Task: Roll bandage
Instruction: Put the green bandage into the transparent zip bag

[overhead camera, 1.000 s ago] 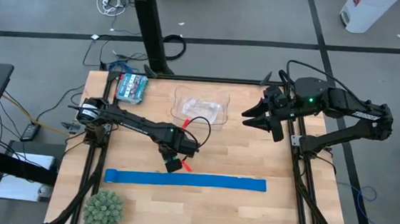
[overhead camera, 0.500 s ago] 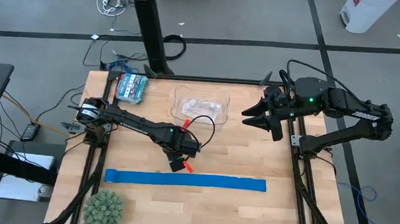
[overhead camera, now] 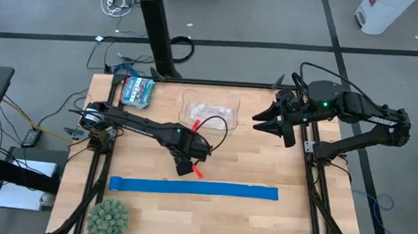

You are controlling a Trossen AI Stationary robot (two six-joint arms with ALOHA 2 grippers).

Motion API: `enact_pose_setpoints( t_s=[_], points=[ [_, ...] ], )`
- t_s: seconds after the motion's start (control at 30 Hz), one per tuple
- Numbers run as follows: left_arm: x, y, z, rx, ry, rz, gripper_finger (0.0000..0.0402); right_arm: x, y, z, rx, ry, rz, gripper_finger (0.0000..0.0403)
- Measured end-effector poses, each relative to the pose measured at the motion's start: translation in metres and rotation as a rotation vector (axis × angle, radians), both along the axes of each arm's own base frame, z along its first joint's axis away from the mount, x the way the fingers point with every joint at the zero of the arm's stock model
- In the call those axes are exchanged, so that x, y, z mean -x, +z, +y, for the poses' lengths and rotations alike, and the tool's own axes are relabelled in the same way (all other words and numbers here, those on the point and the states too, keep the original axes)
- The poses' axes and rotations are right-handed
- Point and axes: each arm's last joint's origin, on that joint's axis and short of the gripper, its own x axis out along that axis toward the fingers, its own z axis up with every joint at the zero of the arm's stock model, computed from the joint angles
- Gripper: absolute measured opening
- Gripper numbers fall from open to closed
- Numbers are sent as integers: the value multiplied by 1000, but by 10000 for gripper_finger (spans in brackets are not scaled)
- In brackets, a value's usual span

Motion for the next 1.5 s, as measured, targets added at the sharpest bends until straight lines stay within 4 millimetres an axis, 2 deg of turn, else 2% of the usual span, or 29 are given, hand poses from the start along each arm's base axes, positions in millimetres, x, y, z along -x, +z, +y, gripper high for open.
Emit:
enact_pose_setpoints(
  t_s=[0.17, 0.27, 0.43, 0.63, 0.9, 1.27, 1.5],
  points=[
    [-11, 29, 3, -101, -33, -117, 163, 0, 0, 0, 0, -1, 0, 183],
    [-20, 43, 13, -123, -13, -214, 163, 0, 0, 0, 0, -1, 0, 183],
    [-35, 59, 49, -32, 138, -374, 163, 0, 0, 0, 0, -1, -1, 183],
    [-41, 65, 94, 87, 269, -479, 163, 0, 1, 0, -10, -3, -12, 183],
    [-48, 50, 124, 169, 298, -471, 163, -1, 2, 0, -10, -3, -24, 183],
    [-67, 12, 142, 93, 241, -400, 163, -1, 2, 0, -7, -16, -23, 183],
    [-74, -2, 148, 17, 140, -366, 163, -1, 2, 0, -32, -24, -21, 183]
  ],
)
